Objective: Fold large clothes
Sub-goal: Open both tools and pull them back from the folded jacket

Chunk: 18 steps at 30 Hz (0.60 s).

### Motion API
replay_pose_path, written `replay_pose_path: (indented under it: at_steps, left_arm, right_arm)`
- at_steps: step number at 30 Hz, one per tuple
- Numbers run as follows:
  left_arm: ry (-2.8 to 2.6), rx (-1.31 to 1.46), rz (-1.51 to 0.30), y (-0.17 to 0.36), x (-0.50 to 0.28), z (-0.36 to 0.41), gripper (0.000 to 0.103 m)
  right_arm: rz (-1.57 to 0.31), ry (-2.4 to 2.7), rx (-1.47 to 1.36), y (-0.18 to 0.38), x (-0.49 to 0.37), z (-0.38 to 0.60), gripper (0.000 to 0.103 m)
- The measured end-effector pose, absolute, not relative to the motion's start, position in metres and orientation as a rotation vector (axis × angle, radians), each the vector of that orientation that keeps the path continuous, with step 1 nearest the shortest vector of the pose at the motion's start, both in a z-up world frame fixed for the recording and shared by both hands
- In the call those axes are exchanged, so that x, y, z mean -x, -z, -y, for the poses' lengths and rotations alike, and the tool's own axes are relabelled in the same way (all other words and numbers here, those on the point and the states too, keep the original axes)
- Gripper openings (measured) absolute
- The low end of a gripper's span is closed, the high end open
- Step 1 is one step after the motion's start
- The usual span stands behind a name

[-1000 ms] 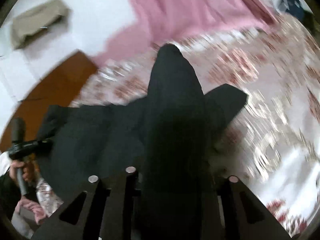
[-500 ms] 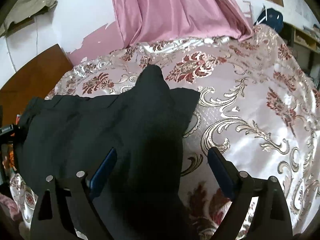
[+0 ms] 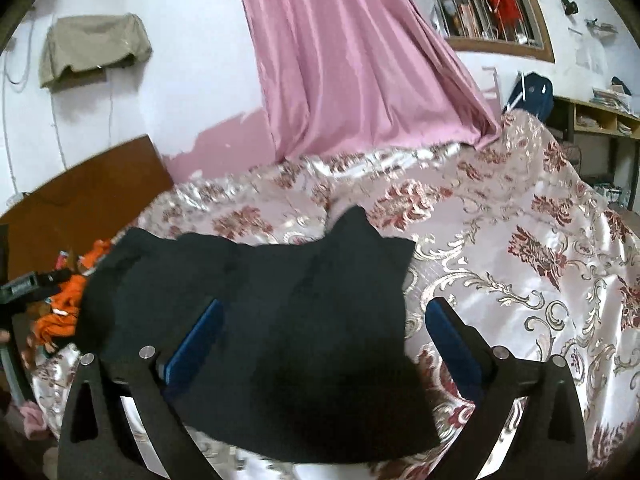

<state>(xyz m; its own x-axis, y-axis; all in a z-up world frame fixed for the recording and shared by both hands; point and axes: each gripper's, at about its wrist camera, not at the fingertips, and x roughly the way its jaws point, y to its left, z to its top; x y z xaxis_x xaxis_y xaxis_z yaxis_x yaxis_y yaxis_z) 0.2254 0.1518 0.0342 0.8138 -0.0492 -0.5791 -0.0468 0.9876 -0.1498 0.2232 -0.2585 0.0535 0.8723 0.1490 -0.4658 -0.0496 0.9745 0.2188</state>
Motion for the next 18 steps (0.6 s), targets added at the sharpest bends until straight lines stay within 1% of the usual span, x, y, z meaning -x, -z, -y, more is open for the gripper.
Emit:
replay_pose_path:
  at_steps: [3,9,18]
  left_arm:
    - [0.025,0.14,-0.558,-0.046,-0.194,-0.135,0.103]
    - [0.065,0.137,-0.489,-0.057,-0.144,-0.119,0.103]
    - [0.024,0.13,-0.448,-0.05,-0.094,-0.124,0.103]
  right_arm:
    - [-0.467,-0.122,-0.197,-0.059,-0.201,0.247,0.1]
    - [-0.429,-0.163,-0.183,-0.067,-0.162,0.226,0.1]
    - [-0.364,-0.226,-0.128,-0.063,-0.124,0.196,0.1]
